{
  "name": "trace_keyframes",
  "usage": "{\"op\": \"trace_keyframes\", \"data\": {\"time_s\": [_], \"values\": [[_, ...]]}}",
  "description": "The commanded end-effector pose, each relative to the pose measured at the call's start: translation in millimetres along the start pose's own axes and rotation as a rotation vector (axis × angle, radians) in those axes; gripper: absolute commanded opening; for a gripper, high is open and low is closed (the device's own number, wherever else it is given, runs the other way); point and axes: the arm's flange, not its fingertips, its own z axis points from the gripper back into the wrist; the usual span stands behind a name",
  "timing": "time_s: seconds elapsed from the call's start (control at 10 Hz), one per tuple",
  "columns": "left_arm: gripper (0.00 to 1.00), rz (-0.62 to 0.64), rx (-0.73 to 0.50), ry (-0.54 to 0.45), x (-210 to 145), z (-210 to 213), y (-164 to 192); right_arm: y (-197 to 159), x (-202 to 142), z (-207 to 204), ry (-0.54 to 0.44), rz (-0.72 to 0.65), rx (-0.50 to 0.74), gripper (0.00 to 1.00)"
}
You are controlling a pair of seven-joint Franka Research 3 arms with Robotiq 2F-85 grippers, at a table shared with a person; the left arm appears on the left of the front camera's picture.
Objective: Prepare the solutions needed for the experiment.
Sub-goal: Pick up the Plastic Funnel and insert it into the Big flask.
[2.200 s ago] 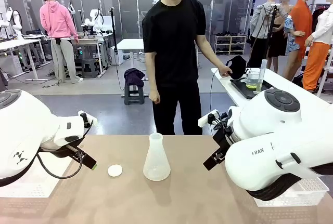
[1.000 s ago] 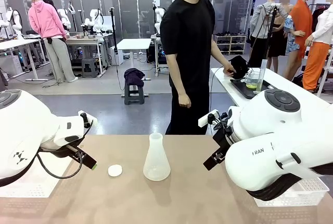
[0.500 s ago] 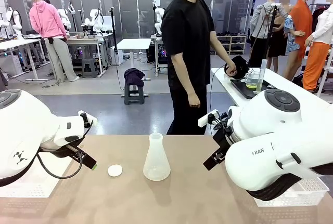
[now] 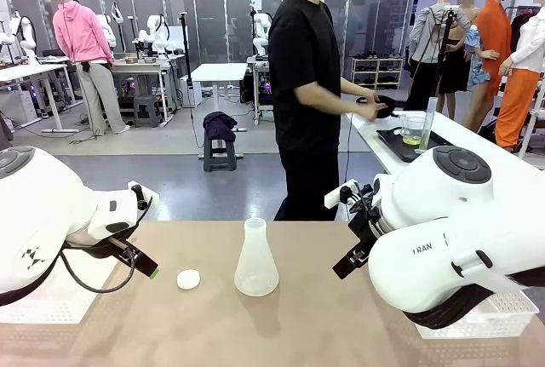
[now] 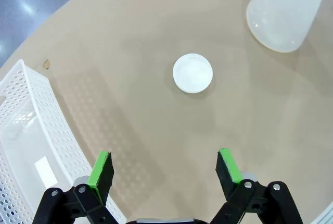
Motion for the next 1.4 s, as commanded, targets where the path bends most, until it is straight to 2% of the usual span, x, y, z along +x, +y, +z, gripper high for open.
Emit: {"op": "trace_keyframes", "data": {"time_s": [0.0,1.1,1.2,1.3], "values": [[1.00,0.000,0.000,0.000,0,0,0,0,0,0,0.000,-0.002,0.000,1.00],[1.00,0.000,0.000,0.000,0,0,0,0,0,0,0.000,-0.002,0.000,1.00],[1.00,0.033,-0.026,-0.002,-3,9,3,0,0,0,0.000,0.000,0.000,1.00],[1.00,0.093,-0.043,-0.019,-4,22,9,0,2,16,0.014,-0.065,-0.024,1.00]]}}
